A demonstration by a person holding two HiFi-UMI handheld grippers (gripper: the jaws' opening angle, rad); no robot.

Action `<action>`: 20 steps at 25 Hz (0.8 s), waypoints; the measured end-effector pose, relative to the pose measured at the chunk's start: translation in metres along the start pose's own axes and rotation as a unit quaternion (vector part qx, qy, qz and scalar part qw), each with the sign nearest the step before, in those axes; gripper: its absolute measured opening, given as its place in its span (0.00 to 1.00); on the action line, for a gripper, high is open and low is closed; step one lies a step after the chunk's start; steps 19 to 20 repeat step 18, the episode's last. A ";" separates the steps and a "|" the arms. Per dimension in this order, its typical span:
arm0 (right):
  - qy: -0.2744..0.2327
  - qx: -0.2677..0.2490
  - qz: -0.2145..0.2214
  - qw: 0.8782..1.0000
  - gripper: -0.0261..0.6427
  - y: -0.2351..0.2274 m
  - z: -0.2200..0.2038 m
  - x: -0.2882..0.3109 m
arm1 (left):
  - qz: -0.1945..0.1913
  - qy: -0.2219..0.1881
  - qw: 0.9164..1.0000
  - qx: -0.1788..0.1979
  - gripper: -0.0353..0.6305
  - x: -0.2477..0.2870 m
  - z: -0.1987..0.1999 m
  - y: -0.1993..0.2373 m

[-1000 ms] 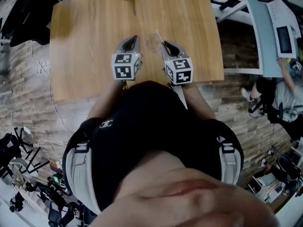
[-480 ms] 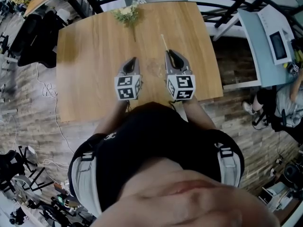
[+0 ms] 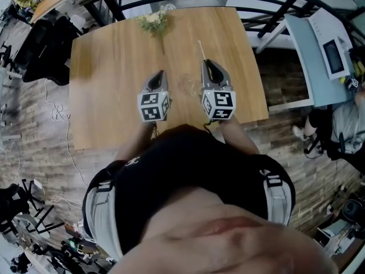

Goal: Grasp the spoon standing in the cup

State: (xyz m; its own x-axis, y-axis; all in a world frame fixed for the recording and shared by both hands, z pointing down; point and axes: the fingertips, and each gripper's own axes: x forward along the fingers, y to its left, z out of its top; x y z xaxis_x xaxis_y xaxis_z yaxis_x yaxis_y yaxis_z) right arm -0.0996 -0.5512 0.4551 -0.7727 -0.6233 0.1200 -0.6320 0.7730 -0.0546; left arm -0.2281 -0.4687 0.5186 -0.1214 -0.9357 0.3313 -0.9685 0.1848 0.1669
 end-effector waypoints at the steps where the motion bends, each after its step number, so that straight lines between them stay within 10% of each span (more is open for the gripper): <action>1: -0.002 -0.001 -0.004 1.000 0.09 -0.002 -0.001 0.001 | 0.001 -0.001 1.000 0.000 0.07 0.000 0.000 0.001; 20: -0.006 0.005 0.000 1.000 0.08 0.000 -0.010 -0.006 | 0.006 -0.013 1.000 0.001 0.07 -0.009 0.008 0.005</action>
